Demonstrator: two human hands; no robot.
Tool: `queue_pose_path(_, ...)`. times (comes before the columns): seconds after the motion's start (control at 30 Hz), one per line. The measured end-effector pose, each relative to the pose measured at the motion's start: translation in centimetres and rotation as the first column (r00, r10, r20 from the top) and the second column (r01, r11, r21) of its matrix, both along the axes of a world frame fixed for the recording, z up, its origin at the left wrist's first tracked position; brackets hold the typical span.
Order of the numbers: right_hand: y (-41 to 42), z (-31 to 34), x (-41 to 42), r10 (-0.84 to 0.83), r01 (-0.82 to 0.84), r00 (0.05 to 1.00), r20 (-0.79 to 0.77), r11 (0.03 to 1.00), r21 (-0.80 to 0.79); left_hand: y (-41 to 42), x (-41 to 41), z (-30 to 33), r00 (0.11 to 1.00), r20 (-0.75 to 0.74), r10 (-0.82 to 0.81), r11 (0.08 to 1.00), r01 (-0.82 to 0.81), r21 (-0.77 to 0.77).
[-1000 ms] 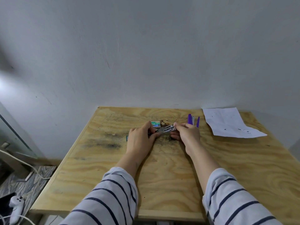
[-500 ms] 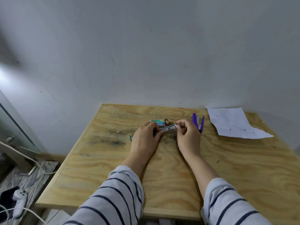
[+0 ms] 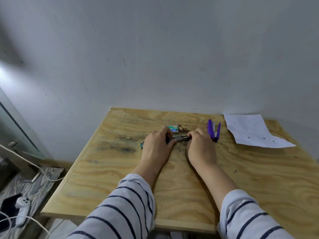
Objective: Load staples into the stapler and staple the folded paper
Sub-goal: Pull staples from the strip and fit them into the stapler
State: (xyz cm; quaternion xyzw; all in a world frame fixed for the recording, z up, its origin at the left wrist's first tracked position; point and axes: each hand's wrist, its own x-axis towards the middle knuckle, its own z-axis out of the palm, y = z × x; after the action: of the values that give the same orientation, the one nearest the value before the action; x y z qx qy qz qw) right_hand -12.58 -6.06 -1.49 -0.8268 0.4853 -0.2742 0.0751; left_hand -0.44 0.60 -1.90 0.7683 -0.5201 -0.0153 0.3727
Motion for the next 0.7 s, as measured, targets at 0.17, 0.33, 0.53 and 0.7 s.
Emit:
queue_pose_path(0.17, 0.7, 0.1, 0.3, 0.027, -0.028, 0.999, -0.025, 0.999, -0.030, 0.0, 0.0, 0.0, 1.000, -0.009, 0.012, 1.000, -0.012, 0.006)
queue_pose_path(0.33, 0.0, 0.5, 0.0, 0.018, -0.039, 0.990, 0.138, 0.988, 0.151, 0.0, 0.1, -0.1, 1.000, -0.017, 0.017, 1.000, -0.017, 0.014)
queue_pose_path(0.53, -0.3, 0.9, -0.2, -0.010, 0.002, 0.997, 0.082, 0.995, 0.099, 0.0, 0.0, -0.1, 1.000, -0.008, 0.025, 1.000, -0.025, 0.011)
queue_pose_path(0.7, 0.2, 1.9, 0.4, -0.039, 0.020, 0.973, -0.229, 0.996, -0.086, -0.1, 0.0, -0.1, 0.999, -0.005, 0.034, 0.999, -0.034, 0.012)
